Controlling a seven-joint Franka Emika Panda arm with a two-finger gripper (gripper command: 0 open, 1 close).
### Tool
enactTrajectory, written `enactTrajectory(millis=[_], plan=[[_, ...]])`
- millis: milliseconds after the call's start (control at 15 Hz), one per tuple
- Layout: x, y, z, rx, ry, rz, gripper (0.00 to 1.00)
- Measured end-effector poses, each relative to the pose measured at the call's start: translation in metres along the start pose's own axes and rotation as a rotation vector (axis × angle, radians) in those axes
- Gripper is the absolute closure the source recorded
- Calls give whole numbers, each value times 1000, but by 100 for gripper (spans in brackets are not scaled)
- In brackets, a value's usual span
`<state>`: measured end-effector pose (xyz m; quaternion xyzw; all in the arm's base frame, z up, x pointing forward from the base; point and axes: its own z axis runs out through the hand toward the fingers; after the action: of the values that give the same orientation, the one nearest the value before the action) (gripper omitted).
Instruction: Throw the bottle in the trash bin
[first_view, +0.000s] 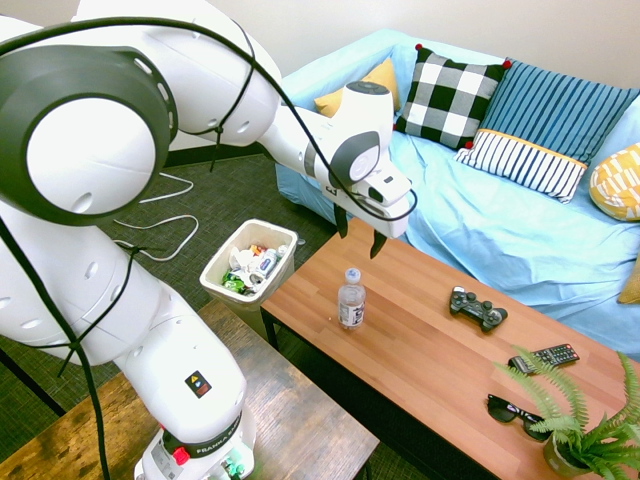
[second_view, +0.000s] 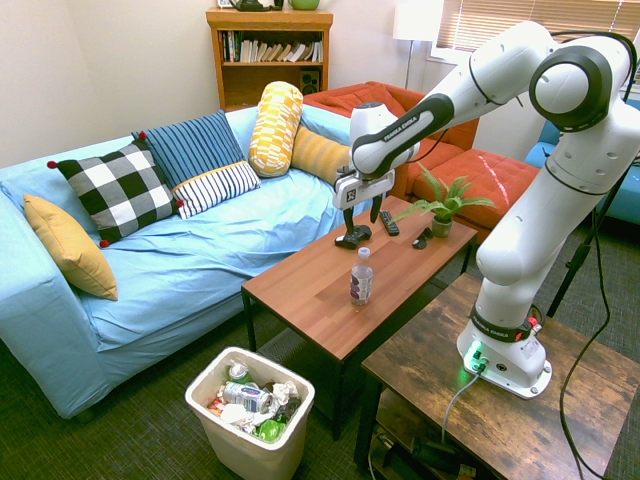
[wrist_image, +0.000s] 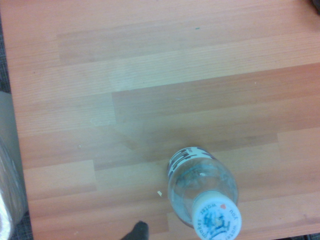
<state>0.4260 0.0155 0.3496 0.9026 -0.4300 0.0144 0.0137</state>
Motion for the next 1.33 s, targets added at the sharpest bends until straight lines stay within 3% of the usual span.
enactTrajectory(millis=[733, 800, 1333], plan=[[-19, 2, 88, -83, -14, 19, 0], [-19, 2, 93, -84, -14, 21, 100], [-14, 1, 102, -75, -10, 28, 100]])
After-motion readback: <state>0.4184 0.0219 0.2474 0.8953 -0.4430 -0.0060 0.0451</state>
